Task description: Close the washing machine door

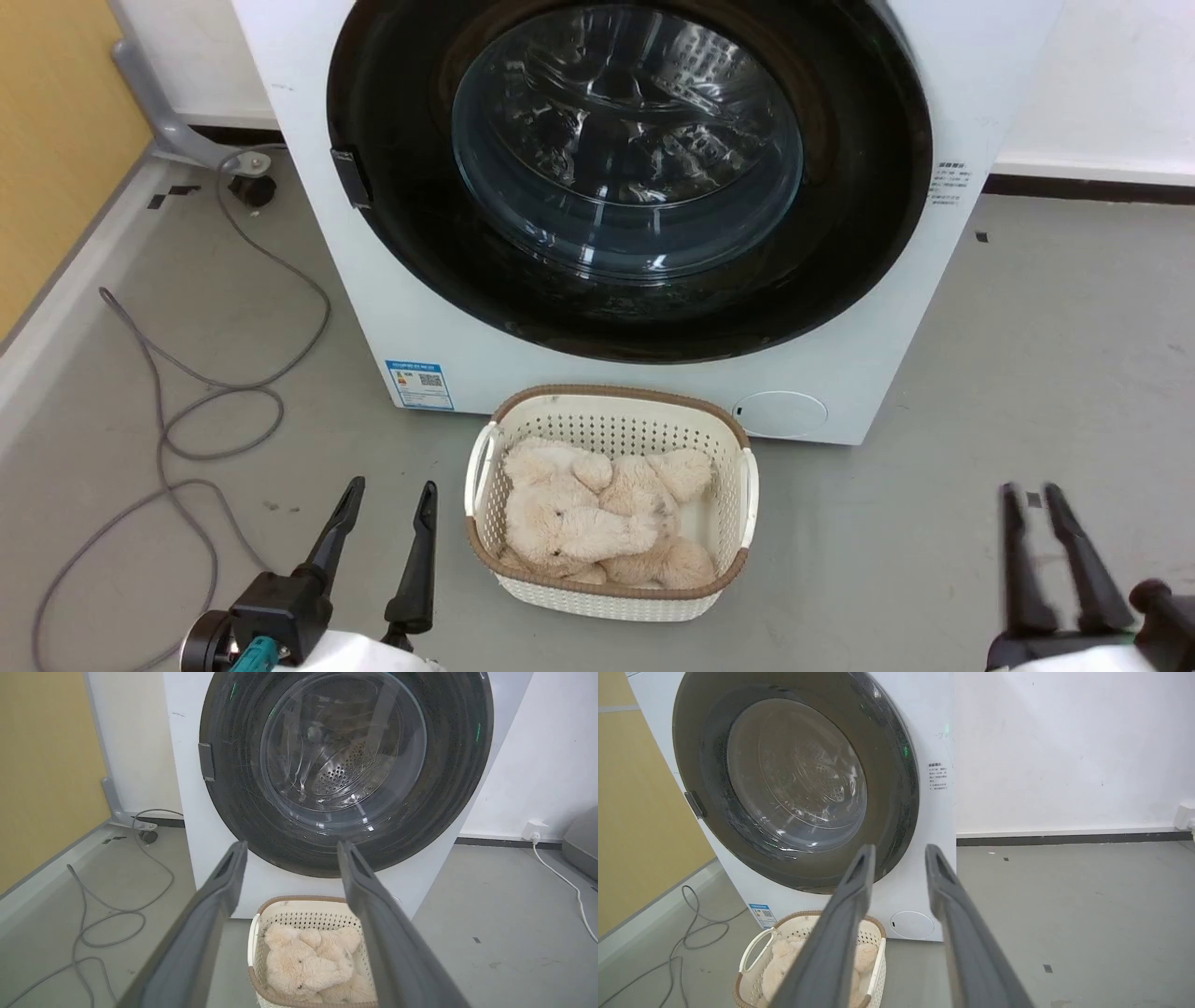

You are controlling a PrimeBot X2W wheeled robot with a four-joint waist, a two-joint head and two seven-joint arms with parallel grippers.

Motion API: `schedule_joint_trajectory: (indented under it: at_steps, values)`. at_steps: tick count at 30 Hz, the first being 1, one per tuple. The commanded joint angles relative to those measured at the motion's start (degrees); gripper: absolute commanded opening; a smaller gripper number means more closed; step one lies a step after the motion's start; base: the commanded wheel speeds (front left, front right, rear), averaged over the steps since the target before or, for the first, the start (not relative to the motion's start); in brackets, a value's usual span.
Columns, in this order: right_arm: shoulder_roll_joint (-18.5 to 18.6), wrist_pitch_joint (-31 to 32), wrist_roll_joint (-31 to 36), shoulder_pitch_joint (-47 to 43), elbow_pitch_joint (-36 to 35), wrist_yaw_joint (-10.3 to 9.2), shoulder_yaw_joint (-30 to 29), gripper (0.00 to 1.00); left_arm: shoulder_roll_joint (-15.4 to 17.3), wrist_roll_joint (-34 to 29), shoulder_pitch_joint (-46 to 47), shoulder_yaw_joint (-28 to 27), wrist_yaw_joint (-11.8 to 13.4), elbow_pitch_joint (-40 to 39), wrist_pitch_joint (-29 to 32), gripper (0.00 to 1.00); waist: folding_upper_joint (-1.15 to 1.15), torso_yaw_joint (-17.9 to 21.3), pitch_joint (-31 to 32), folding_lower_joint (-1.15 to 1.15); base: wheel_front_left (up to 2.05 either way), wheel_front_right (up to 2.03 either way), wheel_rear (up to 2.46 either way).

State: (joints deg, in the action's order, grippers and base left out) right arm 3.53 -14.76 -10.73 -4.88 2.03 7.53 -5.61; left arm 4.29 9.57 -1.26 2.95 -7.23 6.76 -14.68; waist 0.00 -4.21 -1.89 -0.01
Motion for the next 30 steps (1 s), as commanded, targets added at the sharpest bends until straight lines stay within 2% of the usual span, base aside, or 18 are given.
schedule_joint_trajectory:
  at_steps: [1, 21, 22, 30]
  values:
    - [-0.5, -0.2, 0.7, -1.2, -0.5, -0.04, 0.0, 1.0, 0.1, -0.6, -0.5, -0.1, -0.3, 0.1, -0.3, 1.0, 0.0, 0.1, 0.1, 0.01, 0.0, 0.0, 0.0]
    - [-0.6, -0.2, 0.2, -1.5, -0.5, -0.04, 0.7, 1.0, -0.8, -1.6, -0.6, -1.7, -0.2, 0.2, -0.3, 1.0, 0.0, -0.1, 0.3, 0.01, 0.0, 0.0, 0.0]
    - [-0.4, 0.0, 0.6, -1.0, -0.2, 0.0, 0.6, 0.0, -0.7, -1.5, 0.0, -1.6, 0.0, 0.2, 0.0, 0.0, 0.0, -0.1, 0.3, 0.01, 0.0, 0.0, 0.0]
    - [-0.4, 0.6, 1.0, -0.8, -0.3, 0.0, 0.8, 0.0, -0.8, -1.7, 0.0, -1.7, 0.3, -0.1, 0.6, 0.0, 0.0, 0.1, 0.4, 0.01, 0.0, 0.0, 0.0]
